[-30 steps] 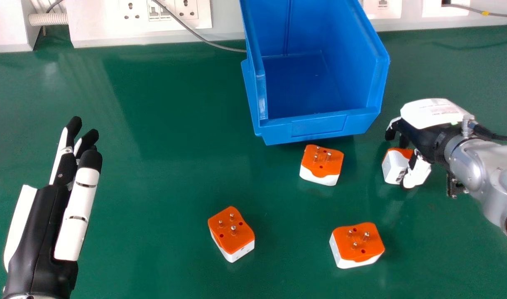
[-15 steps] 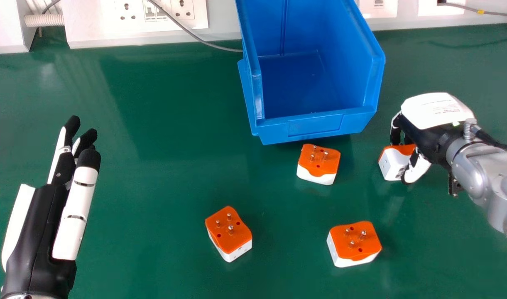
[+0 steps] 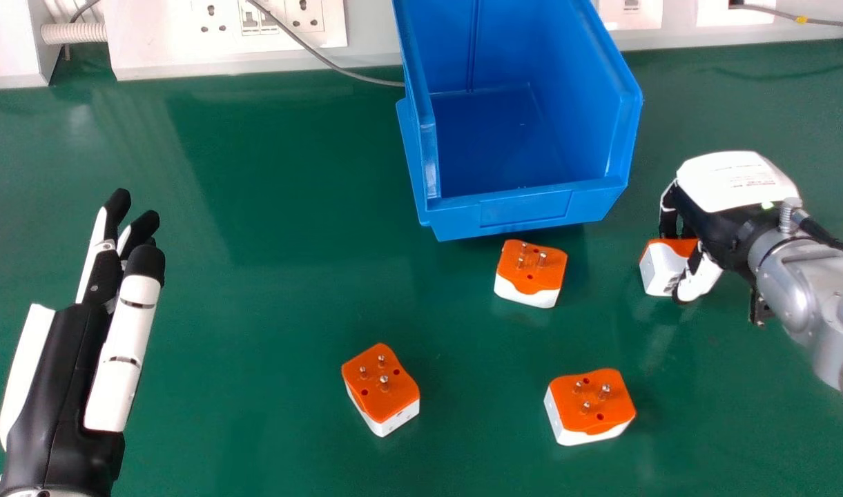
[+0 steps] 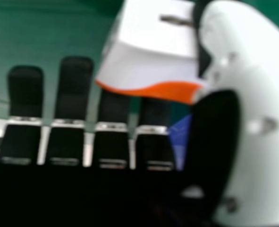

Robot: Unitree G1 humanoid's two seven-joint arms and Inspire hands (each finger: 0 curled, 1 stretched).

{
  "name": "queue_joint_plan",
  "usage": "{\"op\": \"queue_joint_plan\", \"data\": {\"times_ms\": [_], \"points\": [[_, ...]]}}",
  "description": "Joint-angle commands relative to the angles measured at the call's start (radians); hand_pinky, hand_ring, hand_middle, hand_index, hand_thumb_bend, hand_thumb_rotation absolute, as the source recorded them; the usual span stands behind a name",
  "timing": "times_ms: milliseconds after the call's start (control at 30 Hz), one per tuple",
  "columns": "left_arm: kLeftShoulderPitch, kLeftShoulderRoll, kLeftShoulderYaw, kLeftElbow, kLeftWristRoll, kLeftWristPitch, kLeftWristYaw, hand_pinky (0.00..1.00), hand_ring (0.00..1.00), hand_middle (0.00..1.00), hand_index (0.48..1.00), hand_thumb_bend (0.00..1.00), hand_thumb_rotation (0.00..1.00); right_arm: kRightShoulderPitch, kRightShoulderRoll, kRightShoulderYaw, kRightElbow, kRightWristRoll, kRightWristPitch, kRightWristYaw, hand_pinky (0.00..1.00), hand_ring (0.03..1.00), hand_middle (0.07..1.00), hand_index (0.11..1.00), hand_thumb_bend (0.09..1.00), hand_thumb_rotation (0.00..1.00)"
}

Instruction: Pick all objects and put in blue box

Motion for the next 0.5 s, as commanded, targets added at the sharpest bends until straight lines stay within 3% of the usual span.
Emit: {"op": "queue_joint_plan", "data": {"times_ms": [0, 467], "points": [[0.004, 0.004, 0.009, -0.027, -0.005, -0.007, 0.002, 0.93, 0.97, 0.97, 0.993, 0.54, 1.0, -0.006, -0.019, -0.013, -0.007, 0.011, -0.002, -0.02, 0.36, 0.442, 0.516, 0.518, 0.497, 0.0], [0.0, 0.003, 0.007, -0.025, -0.003, -0.006, 0.004, 0.93, 0.97, 0.97, 0.993, 0.53, 1.0, -0.005, -0.025, -0.027, -0.022, 0.017, 0.003, -0.006, 0.35, 0.428, 0.507, 0.508, 0.497, 0.0]]}}
